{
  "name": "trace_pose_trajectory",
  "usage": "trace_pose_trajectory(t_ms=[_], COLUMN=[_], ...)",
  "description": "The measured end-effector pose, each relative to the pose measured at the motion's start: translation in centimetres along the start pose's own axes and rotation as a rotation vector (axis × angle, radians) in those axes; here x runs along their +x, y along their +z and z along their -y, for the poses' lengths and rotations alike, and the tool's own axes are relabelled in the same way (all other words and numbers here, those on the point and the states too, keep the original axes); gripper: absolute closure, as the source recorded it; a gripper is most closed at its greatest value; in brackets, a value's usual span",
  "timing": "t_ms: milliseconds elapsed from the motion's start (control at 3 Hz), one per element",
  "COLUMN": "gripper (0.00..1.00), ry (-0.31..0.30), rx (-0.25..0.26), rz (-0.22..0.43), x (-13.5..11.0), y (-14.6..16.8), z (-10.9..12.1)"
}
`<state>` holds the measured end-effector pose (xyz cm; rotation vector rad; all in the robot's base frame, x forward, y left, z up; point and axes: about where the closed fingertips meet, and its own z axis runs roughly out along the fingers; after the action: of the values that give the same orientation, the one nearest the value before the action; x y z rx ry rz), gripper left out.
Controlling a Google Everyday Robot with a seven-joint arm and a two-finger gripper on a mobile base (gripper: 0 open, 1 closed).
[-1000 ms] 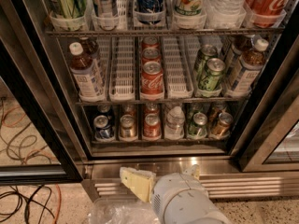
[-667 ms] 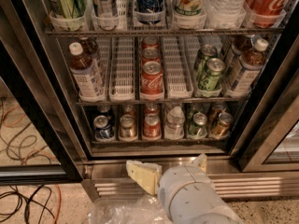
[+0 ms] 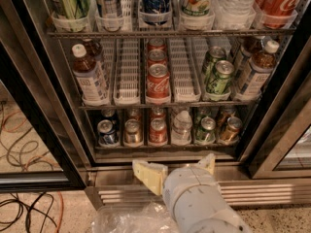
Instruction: Pick green can from middle shelf of fridge
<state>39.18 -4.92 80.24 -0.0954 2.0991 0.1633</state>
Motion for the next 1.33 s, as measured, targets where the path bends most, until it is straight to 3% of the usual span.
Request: trace_pose_trajectory(t_ms=[333,667,1000,1333], gripper=[0.0,0.0,0.0,0.0], ry=[-0.032,-0.021,0.032,0.073], rx=[0.033,0.063,0.127,0.207], rz=[0.079,0.13,0.197,0.306], x=[-0.9,0.5,1.2,-0.2], y=[1.8,3.5,4.4,4.1], z=[1.1,2.6,5.6,8.6])
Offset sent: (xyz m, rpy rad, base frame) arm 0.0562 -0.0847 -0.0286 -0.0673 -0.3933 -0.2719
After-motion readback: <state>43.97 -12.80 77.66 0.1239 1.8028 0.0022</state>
